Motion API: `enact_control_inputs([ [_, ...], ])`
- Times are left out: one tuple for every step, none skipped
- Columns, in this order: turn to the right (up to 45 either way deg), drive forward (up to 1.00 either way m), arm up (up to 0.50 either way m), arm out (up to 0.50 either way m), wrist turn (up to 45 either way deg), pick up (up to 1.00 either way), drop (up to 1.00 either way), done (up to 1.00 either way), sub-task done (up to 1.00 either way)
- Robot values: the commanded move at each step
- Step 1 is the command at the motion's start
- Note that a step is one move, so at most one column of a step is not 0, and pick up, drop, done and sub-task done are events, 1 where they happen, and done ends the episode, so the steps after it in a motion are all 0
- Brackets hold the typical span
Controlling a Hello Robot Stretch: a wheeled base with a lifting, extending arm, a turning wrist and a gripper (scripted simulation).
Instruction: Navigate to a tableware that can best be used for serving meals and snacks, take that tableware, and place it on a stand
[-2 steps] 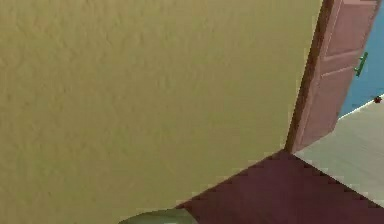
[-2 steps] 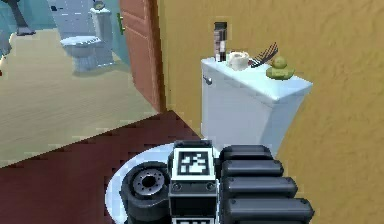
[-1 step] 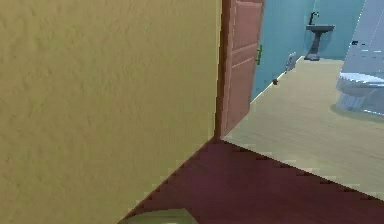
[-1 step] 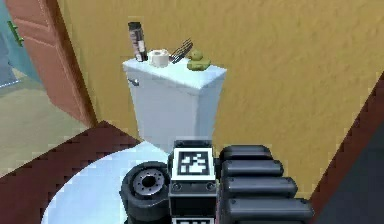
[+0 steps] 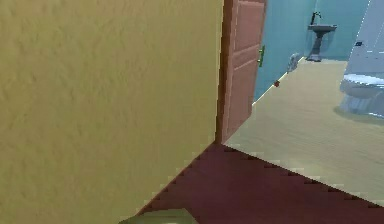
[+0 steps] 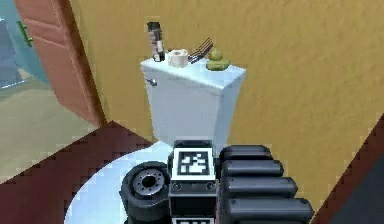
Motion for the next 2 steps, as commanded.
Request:
enact_control_inputs([
  [-45.0,0.0,0.0,0.0,0.0,0.0,0.0,0.0,0.0],
  [-45.0,0.0,0.0,0.0,0.0,0.0,0.0,0.0,0.0],
])
